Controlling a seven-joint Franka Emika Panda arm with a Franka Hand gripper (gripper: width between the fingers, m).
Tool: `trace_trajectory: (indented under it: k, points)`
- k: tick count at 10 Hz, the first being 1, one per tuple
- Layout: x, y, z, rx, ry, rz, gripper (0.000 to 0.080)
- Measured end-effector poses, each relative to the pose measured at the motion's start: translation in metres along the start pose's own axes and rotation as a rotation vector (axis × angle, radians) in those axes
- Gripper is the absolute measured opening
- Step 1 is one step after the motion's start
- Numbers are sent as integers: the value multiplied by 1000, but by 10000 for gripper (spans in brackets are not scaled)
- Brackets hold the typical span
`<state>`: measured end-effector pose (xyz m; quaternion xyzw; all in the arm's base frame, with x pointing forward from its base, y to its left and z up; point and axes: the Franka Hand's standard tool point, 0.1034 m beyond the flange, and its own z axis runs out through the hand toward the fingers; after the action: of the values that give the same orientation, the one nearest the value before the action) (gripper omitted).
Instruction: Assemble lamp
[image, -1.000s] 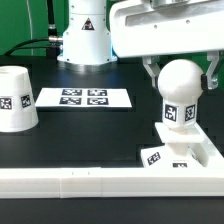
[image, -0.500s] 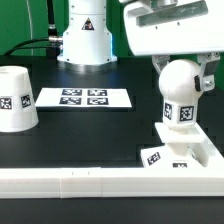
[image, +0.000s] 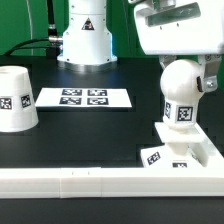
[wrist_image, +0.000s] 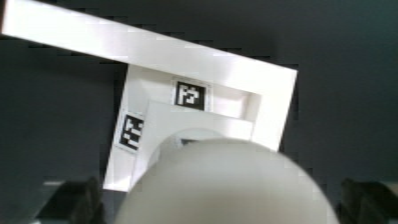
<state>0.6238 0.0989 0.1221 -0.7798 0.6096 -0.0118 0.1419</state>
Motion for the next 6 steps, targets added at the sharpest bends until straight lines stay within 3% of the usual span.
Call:
trace_trajectory:
  k: [6]
  points:
    - [7, 3, -1, -21, -10, -550, 699]
